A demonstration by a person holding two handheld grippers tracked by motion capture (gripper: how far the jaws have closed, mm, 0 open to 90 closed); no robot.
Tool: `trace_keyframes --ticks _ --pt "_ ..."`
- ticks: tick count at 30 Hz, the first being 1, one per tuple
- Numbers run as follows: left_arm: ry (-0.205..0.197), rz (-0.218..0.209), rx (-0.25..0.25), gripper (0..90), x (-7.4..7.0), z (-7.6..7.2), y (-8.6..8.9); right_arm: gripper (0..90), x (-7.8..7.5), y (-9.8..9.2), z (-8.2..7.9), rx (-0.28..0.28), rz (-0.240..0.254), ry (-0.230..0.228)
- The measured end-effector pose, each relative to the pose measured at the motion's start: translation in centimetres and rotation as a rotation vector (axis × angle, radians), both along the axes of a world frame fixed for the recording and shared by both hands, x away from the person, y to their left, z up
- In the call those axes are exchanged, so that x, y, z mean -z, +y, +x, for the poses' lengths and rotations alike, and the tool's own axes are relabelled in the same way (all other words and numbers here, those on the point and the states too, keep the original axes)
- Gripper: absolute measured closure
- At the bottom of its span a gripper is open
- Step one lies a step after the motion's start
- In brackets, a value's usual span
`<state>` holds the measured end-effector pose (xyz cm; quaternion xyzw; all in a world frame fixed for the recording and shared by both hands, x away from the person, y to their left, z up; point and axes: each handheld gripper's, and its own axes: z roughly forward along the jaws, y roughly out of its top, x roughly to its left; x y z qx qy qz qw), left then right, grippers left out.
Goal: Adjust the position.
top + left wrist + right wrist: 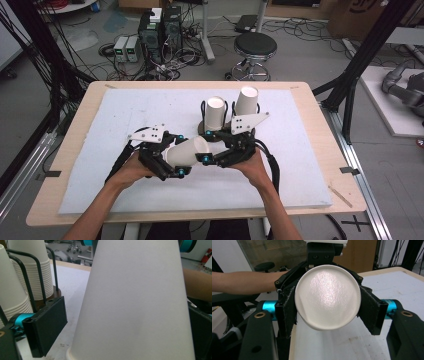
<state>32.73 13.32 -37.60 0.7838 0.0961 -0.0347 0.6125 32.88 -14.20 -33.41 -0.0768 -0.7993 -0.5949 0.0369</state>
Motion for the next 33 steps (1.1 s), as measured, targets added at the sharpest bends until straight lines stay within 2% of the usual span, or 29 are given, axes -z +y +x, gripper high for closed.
trace_keyframes --ticks 7,9,10,18,28,33 --pt "0.010 -0.002 0.004 3.9 0.25 0.11 0.42 37.3 0.00 0.02 -0.07 -0.002 -0.006 -0.002" --pt "-0.006 -0.010 0.027 15.5 0.15 0.01 0.48 37.3 0.03 0.08 -0.07 -0.003 -0.004 0.000" --pt "-0.006 -0.010 0.027 18.0 0.15 0.01 0.48 37.3 0.03 0.10 -0.06 -0.002 -0.004 -0.002" --pt "-0.043 -0.007 0.051 28.3 -0.05 -0.17 0.69 37.4 0.11 0.09 0.02 -0.005 -0.007 0.003" --pt "-0.046 0.006 0.051 30.1 -0.03 -0.18 0.73 37.3 0.28 0.07 0.03 -0.009 -0.009 0.006" --pt "-0.046 0.008 0.047 30.0 -0.01 -0.18 0.72 35.8 0.42 0.11 0.03 -0.005 -0.006 -0.008"
